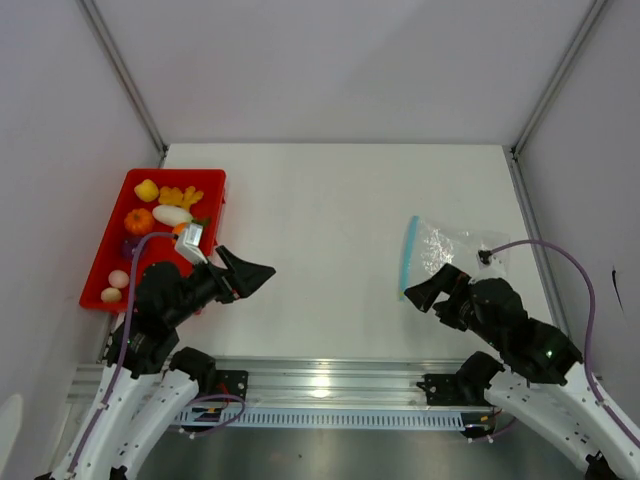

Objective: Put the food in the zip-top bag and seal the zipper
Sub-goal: Pick up the zipper food storage bag at the center of the board.

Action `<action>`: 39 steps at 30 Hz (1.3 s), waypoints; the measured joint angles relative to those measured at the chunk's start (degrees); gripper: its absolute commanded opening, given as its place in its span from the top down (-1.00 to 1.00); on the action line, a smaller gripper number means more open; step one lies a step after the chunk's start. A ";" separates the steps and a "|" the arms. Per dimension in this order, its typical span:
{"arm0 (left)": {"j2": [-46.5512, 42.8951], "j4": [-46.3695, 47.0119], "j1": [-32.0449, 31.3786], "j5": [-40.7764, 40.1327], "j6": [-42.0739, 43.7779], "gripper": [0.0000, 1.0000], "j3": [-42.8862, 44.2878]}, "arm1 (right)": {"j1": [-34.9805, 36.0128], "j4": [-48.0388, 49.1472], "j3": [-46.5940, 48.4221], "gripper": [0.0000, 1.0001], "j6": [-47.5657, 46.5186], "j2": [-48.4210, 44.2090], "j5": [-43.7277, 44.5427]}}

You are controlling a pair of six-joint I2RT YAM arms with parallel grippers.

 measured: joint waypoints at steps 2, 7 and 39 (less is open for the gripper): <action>1.31 -1.64 0.00 1.92 1.99 -0.99 0.85 | 0.00 -3.39 0.92 -0.99 -1.09 3.43 2.19; 2.25 -1.36 0.00 8.13 4.04 -0.99 2.62 | -0.04 -7.65 8.26 -0.99 -4.70 17.97 9.05; -3.17 -7.02 0.00 14.51 8.76 -0.99 2.75 | -5.70 -20.81 50.38 -0.46 -12.57 95.38 39.21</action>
